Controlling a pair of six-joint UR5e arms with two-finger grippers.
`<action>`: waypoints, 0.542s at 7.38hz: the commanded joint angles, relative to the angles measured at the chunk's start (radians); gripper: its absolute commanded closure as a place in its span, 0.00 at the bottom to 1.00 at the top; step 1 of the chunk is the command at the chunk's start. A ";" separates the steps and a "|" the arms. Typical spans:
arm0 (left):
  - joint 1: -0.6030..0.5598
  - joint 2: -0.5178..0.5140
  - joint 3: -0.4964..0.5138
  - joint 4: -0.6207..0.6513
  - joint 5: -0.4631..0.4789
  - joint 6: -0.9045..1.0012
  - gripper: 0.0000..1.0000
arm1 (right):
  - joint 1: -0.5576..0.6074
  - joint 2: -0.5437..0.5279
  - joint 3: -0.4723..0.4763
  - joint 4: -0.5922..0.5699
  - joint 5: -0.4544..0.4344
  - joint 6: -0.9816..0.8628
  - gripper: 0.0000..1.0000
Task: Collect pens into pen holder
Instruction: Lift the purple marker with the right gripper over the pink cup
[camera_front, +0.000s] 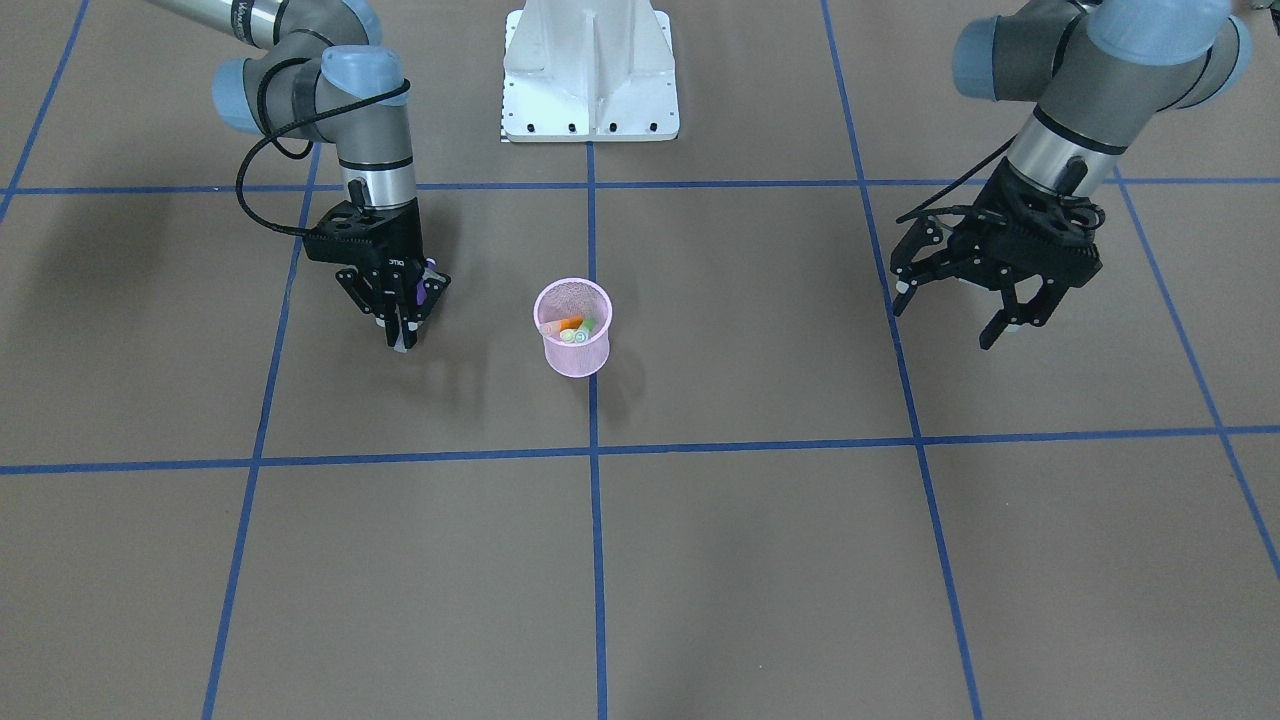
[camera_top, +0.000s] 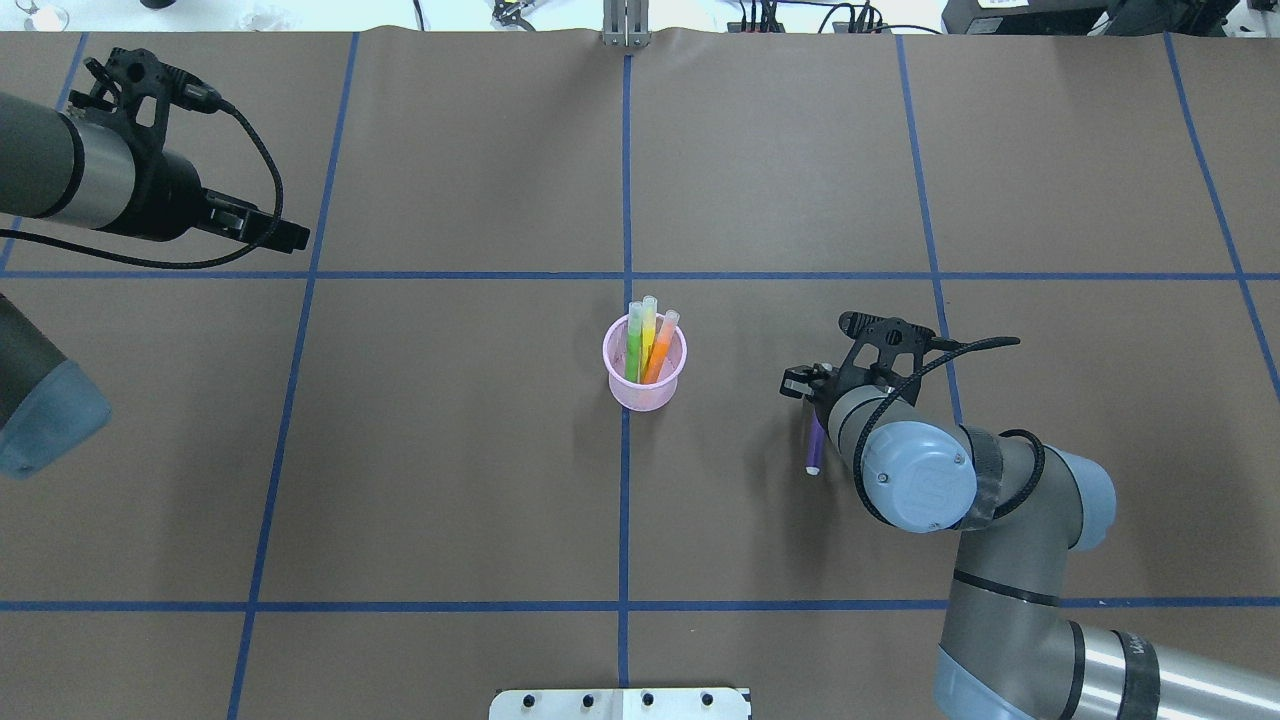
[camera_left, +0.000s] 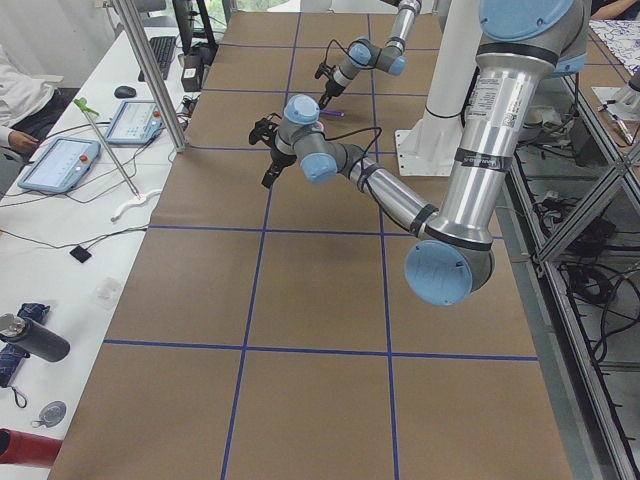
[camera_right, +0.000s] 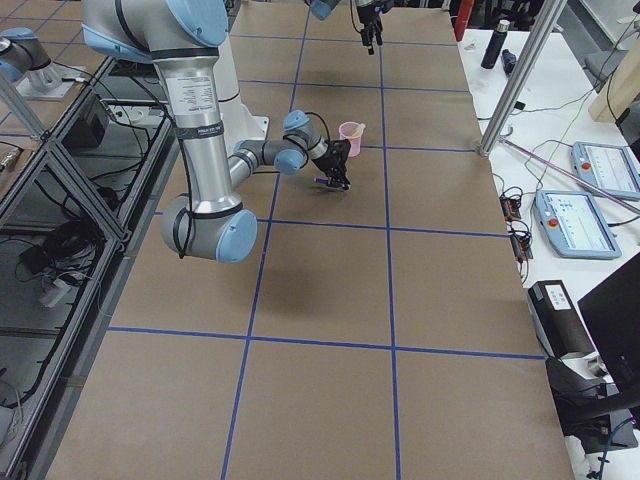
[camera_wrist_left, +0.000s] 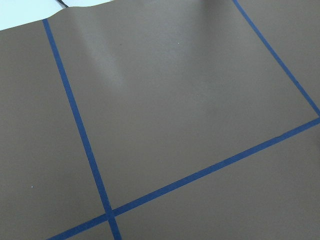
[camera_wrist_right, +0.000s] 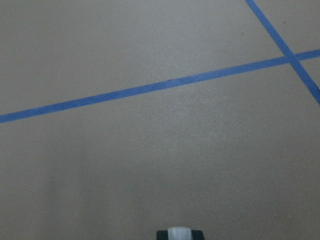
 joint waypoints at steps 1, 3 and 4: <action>0.000 0.000 0.003 0.000 -0.002 -0.001 0.00 | 0.074 0.067 0.043 -0.054 -0.015 -0.004 1.00; 0.005 0.000 0.026 -0.002 -0.002 -0.001 0.00 | 0.074 0.138 0.041 -0.057 -0.189 0.005 1.00; 0.005 -0.005 0.044 -0.003 -0.003 0.000 0.00 | 0.068 0.167 0.040 -0.058 -0.269 0.012 1.00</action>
